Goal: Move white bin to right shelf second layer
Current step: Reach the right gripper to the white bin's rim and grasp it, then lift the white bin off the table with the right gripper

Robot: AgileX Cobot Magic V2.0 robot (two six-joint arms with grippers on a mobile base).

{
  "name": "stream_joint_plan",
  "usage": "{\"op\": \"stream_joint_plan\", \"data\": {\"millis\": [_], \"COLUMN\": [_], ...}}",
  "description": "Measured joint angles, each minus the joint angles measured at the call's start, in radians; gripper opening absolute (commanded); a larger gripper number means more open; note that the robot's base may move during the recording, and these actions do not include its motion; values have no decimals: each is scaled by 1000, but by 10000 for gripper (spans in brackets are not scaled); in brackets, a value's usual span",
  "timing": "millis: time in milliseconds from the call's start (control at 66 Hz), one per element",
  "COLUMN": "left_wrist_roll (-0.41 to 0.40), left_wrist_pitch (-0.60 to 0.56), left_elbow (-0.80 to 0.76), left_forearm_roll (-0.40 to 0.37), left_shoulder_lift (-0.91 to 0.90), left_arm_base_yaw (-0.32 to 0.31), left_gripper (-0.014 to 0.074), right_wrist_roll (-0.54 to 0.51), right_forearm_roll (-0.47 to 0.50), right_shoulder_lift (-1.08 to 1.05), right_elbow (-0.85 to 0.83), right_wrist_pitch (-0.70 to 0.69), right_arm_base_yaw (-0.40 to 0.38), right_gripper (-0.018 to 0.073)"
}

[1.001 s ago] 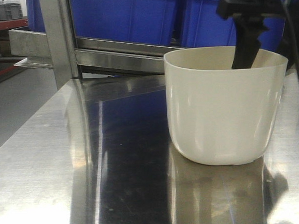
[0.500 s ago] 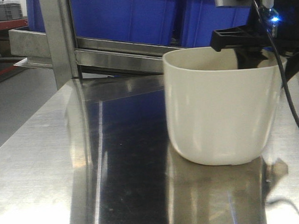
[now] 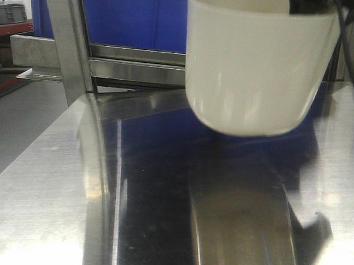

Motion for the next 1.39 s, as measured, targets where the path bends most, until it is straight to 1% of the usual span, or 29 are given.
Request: {"op": "stream_joint_plan", "data": {"millis": [152,258,394,485,622,773,970,1395], "left_wrist_roll": [0,0,0,0,0,0,0,0], "left_wrist_pitch": [0,0,0,0,0,0,0,0], "left_elbow": [0,0,0,0,0,0,0,0], "left_forearm_roll": [0,0,0,0,0,0,0,0], "left_shoulder_lift": [0,0,0,0,0,0,0,0], "left_arm_base_yaw": [0,0,0,0,0,0,0,0], "left_gripper": [85,85,85,85,85,85,85,85], "right_wrist_roll": [0,2,2,2,2,2,0,-2], "right_forearm_roll": [0,0,0,0,0,0,0,0], "right_shoulder_lift": [-87,-175,-318,-407,-537,-613,-664,-670], "right_elbow": [5,55,176,262,403,498,516,516], "right_wrist_pitch": [-2,-51,-154,-196,-208,-208,-210,-210], "right_arm_base_yaw": [0,0,0,0,0,0,0,0], "right_gripper": [55,55,55,55,55,55,55,55]}}
